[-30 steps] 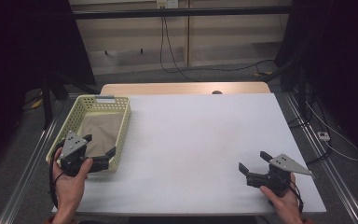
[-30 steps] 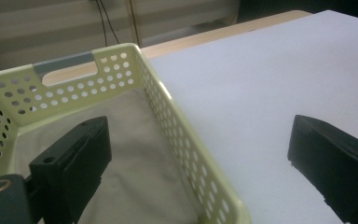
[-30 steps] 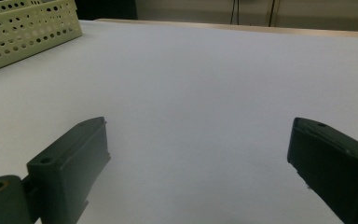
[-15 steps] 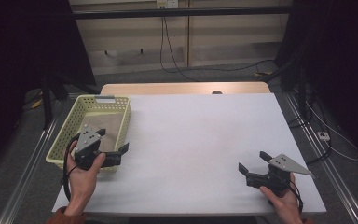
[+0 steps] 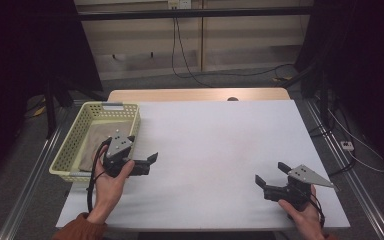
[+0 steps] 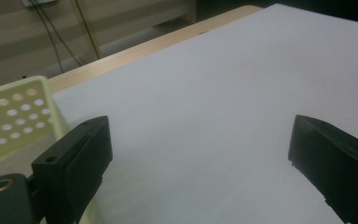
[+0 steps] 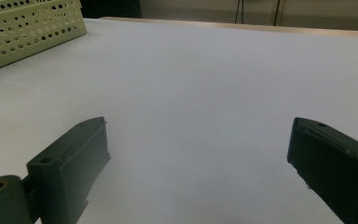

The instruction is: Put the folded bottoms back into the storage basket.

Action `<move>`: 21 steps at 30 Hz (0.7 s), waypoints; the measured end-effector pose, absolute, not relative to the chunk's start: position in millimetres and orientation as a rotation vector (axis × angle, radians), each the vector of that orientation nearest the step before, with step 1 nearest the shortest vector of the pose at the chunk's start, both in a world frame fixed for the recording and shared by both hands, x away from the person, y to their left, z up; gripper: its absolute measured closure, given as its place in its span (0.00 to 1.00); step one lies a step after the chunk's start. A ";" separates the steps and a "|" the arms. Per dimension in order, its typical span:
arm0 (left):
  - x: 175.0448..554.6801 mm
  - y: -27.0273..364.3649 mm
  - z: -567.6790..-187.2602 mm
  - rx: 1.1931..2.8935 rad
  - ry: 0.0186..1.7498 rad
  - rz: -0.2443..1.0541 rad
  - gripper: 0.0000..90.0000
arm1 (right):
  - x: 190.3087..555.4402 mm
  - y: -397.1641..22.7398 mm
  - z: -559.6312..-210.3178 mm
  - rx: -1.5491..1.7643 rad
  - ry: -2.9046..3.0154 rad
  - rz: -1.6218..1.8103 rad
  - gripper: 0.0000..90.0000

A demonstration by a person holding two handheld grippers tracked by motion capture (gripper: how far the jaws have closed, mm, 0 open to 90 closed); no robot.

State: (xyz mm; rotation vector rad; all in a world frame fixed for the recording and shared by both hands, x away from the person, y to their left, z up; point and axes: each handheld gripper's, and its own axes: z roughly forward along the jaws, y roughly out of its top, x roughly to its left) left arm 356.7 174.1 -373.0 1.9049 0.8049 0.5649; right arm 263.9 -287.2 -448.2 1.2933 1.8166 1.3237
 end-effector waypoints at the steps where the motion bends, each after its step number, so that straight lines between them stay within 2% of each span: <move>1: 356.4 171.0 -373.1 1.892 0.796 0.559 0.07 | 263.8 -287.1 -448.1 1.293 1.818 1.325 0.05; 11: 358.4 137.8 -377.2 1.950 0.731 0.501 0.07 | 263.2 -286.4 -448.0 1.280 1.827 1.333 0.06; 15: 355.2 127.3 -383.5 1.941 0.756 0.466 0.08 | 263.5 -285.3 -448.0 1.277 1.830 1.335 0.06; 17: 354.0 123.6 -385.9 1.950 0.746 0.490 0.08 | 263.5 -285.1 -448.1 1.277 1.831 1.334 0.06; 21: 353.4 122.5 -396.1 1.966 0.750 0.458 0.07 | 263.2 -285.2 -448.0 1.273 1.832 1.337 0.06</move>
